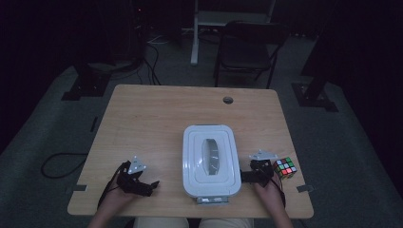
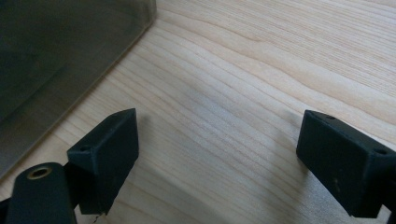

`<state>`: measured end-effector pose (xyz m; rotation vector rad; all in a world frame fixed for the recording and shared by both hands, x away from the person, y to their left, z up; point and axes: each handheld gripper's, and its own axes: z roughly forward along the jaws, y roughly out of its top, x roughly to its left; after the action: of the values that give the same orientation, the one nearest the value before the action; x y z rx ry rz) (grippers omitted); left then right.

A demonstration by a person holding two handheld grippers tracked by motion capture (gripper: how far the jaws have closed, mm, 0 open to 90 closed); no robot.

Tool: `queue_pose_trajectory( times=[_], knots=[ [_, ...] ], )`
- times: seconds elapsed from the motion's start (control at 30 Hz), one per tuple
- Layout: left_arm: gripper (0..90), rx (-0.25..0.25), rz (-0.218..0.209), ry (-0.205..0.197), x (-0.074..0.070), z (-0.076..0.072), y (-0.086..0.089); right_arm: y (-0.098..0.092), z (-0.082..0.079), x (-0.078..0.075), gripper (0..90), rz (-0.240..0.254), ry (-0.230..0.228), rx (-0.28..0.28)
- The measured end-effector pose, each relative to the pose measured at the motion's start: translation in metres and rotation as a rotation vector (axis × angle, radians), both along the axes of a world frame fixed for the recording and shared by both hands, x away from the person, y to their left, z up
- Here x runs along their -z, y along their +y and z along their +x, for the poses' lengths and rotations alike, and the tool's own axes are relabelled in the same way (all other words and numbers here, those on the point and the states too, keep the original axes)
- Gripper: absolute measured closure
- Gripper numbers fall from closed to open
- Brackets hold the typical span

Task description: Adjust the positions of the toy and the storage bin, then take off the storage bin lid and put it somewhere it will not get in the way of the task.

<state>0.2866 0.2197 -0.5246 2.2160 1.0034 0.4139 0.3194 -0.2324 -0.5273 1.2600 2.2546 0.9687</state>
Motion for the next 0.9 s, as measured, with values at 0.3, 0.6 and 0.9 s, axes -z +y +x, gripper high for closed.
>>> queue_pose_trajectory(
  times=[0.3, 0.6, 0.9],
  knots=[
    [0.6, 0.017, -0.009, 0.001, 0.000, -0.002, 0.004, 0.000, 0.000, 0.000, 12.8, 0.000, 0.000, 0.000],
    [0.7, 0.068, -0.054, 0.002, -0.027, -0.010, 0.000, 0.000, 0.000, 0.000, 12.8, 0.000, 0.001, 0.000],
    [0.6, 0.115, -0.066, -0.001, -0.054, -0.013, -0.012, 0.000, 0.000, 0.000, 12.8, 0.000, 0.001, 0.000]
  ],
)
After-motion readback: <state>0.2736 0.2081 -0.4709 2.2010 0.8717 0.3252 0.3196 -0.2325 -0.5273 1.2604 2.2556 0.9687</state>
